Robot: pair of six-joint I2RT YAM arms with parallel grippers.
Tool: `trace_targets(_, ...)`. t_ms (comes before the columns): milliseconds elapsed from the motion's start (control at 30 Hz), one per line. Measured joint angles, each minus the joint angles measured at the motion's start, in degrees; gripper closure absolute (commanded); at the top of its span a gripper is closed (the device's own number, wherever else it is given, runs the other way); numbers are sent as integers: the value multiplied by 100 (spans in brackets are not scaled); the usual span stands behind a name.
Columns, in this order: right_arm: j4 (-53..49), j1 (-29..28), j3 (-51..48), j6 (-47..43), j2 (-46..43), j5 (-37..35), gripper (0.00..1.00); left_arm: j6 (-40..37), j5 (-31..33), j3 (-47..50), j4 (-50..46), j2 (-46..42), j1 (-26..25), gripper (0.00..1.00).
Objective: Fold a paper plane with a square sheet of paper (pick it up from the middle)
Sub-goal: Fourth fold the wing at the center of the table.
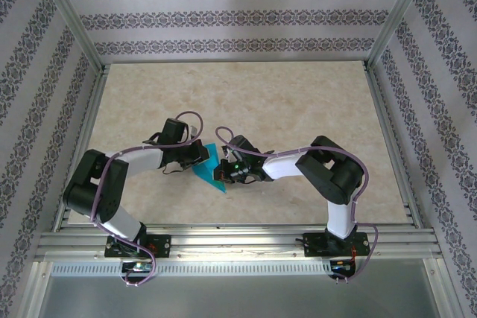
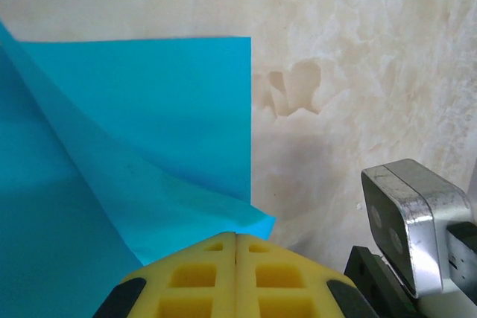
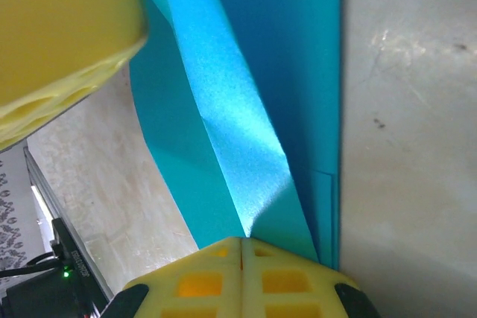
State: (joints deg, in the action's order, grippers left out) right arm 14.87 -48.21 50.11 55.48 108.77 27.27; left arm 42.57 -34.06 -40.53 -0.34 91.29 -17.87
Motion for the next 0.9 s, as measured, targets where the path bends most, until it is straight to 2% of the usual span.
trace_targets(300,-92,0,-26,-26,-44,-33,100,-15,48,-31,-33,407,68,93)
trace_targets(900,-85,2,-48,-63,-68,-105,100,-125,-367,-308,-81,750,214,93)
